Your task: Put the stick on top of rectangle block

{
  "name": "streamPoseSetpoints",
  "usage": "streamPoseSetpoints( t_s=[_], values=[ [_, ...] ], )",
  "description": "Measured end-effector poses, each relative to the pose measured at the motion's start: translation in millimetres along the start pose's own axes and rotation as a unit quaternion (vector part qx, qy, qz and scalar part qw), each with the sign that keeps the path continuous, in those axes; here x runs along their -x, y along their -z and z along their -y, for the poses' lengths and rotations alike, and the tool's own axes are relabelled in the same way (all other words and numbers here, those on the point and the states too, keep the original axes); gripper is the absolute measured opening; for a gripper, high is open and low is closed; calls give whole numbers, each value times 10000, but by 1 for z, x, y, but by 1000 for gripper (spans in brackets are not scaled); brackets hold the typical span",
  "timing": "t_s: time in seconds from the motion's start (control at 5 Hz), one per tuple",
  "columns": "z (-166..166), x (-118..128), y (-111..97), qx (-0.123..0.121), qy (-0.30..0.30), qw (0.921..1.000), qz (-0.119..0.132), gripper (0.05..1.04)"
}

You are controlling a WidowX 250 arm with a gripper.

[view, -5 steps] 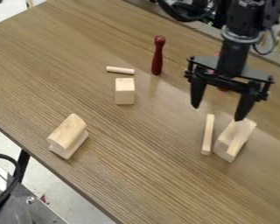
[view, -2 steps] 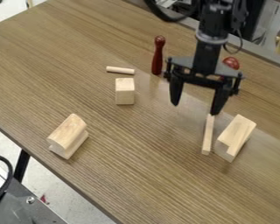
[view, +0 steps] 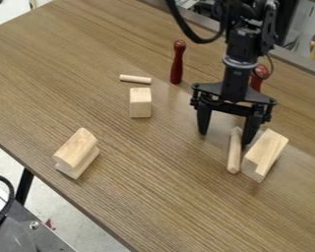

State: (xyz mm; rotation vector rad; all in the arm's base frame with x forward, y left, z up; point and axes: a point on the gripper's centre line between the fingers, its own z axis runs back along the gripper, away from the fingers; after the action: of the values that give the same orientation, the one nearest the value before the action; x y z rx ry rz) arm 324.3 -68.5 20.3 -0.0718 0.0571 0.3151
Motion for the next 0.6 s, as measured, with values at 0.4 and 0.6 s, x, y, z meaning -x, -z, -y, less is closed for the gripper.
streamPoseSetpoints(
  t_s=[0.4,0.6],
  values=[
    [7,-5,0,8,10,10000,91,949],
    [8,-8,2,-3,12,10000,96,665]
  ],
)
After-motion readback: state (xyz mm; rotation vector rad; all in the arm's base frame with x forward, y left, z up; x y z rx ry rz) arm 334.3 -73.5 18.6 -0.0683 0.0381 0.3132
